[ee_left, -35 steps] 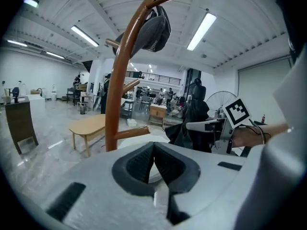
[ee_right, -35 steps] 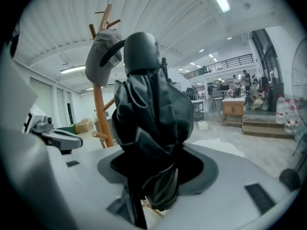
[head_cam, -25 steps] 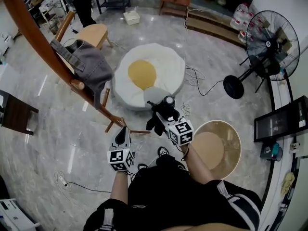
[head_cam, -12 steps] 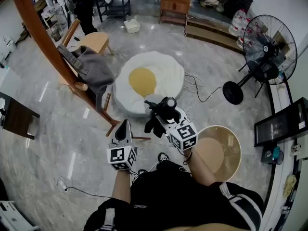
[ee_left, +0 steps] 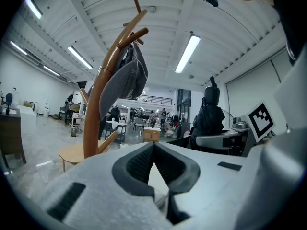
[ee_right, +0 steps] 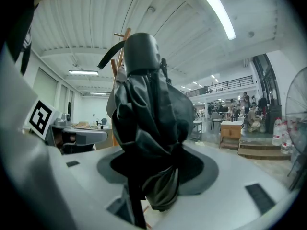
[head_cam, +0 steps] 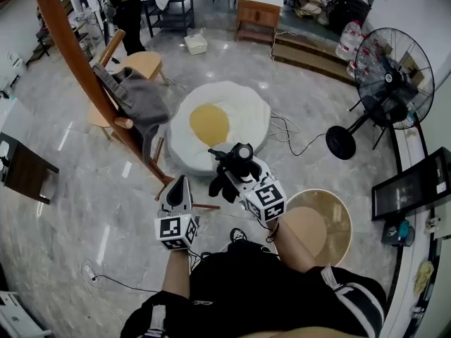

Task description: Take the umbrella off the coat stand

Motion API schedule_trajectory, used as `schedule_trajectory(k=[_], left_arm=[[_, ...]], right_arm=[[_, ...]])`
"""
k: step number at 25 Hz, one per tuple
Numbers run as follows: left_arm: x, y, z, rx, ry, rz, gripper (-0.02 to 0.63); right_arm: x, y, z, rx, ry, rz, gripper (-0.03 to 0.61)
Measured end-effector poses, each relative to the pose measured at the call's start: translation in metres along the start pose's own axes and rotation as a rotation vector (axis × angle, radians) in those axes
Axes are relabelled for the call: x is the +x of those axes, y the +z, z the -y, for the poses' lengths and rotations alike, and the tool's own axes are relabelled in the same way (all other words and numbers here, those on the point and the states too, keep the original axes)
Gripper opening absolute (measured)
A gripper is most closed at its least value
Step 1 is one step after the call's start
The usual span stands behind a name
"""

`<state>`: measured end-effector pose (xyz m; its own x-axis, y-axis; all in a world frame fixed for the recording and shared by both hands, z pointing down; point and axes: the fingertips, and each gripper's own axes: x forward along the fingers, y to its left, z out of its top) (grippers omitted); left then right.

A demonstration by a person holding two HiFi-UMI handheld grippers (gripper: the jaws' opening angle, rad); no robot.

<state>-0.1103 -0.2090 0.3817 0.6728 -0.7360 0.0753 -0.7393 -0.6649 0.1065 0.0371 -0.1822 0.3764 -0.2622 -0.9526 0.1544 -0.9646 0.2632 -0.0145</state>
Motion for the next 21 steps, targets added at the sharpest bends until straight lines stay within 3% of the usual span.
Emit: schedule_trajectory(k=[21], left_arm=[[-0.009, -0.001, -0.014, 0.017, 0.031, 0.010, 0.000]], right_arm=[[0.005, 0.000, -0.011, 0.007, 0.023, 0.010, 0.241]])
